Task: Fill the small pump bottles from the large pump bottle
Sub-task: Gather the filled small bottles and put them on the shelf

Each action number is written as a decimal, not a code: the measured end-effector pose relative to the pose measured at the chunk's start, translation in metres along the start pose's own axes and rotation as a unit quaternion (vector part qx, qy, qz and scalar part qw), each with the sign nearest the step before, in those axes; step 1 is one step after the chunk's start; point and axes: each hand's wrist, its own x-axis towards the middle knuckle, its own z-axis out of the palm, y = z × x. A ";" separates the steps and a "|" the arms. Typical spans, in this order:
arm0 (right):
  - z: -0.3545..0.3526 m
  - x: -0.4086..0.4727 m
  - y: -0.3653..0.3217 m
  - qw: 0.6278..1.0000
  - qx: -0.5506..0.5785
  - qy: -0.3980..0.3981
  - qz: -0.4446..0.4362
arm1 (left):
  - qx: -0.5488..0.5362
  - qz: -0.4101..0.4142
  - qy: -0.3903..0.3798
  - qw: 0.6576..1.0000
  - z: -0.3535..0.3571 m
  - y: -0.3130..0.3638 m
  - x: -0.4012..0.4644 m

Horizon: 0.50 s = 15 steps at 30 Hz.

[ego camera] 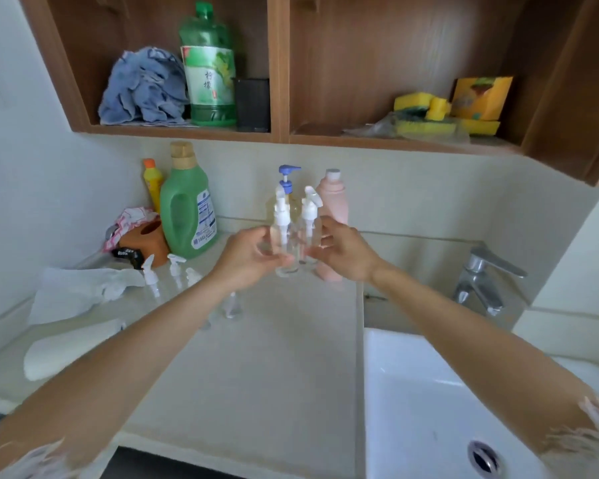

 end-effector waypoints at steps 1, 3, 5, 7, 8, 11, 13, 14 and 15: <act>-0.025 0.013 -0.012 1.000 -0.001 0.022 -0.021 | -0.006 0.024 0.021 0.999 -0.003 0.025 0.018; -0.068 0.040 -0.031 0.996 -0.008 0.060 -0.068 | -0.008 0.058 0.065 0.996 -0.010 0.069 0.050; -0.107 0.070 -0.044 0.990 -0.021 0.091 -0.109 | 0.016 0.086 0.100 0.991 -0.017 0.105 0.089; -0.139 0.104 -0.053 0.988 -0.035 0.101 -0.114 | 0.044 0.090 0.131 0.986 -0.022 0.131 0.129; -0.152 0.123 -0.055 0.989 -0.036 0.098 -0.106 | 0.056 0.079 0.146 0.985 -0.023 0.140 0.151; -0.174 0.173 -0.049 0.994 -0.019 0.069 -0.077 | 0.104 0.040 0.179 0.977 -0.018 0.153 0.203; -0.181 0.197 -0.042 0.997 -0.014 0.040 -0.058 | 0.165 0.023 0.190 0.968 -0.011 0.157 0.230; -0.182 0.209 -0.037 0.998 -0.009 0.031 -0.048 | 0.191 0.016 0.190 0.963 -0.008 0.157 0.240; -0.184 0.220 -0.031 0.999 -0.006 0.025 -0.043 | 0.210 0.009 0.190 0.959 -0.004 0.155 0.251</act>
